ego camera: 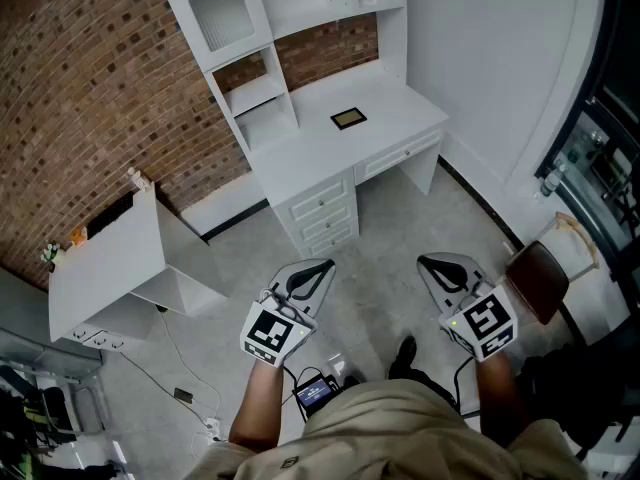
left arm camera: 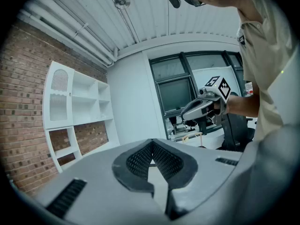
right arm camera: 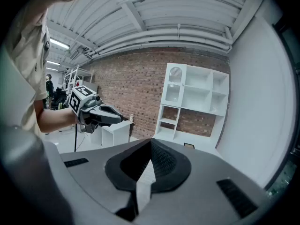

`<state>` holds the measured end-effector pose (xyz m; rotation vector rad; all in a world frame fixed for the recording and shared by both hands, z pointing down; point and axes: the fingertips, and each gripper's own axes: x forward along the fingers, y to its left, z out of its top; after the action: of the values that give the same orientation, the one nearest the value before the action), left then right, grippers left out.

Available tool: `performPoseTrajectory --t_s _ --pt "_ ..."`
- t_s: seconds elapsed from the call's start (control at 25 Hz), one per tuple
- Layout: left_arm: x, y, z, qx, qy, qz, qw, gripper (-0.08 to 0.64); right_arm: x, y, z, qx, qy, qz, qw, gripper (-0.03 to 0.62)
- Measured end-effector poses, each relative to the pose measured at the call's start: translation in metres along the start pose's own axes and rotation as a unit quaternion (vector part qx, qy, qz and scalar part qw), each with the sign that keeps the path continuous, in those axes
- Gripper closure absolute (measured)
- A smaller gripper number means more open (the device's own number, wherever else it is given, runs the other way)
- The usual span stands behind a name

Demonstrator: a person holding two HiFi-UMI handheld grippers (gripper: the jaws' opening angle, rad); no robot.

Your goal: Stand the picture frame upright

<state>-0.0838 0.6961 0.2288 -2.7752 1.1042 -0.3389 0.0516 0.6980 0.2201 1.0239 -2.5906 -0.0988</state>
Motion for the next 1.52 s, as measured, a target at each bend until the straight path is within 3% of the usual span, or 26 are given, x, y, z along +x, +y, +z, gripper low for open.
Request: performPoseTrajectory --t_s 0.36,0.64,0.92,1.12,1.52 --pt "0.066 0.018 0.0 0.002 0.014 0.002 0.9999 0.552 0.018 -0.066 -0.014 0.008 -0.007 0.003 1.0 0.589" --pt "0.149 0.032 0.016 0.01 0.032 0.017 0.9993 0.554 0.023 -0.152 -0.022 0.034 -0.034 0.025 0.999 0.589" --pt "0.22 0.034 0.025 0.01 0.046 0.031 0.9984 0.554 0.024 -0.228 -0.048 0.038 -0.032 0.036 0.998 0.589" --pt "0.263 0.045 0.027 0.015 0.064 0.021 0.9976 0.552 0.032 -0.27 -0.059 0.055 -0.032 0.033 0.997 0.589" --pt "0.36 0.08 0.013 0.011 0.06 -0.021 0.9979 0.554 0.062 -0.344 -0.085 0.068 -0.007 0.006 0.998 0.589"
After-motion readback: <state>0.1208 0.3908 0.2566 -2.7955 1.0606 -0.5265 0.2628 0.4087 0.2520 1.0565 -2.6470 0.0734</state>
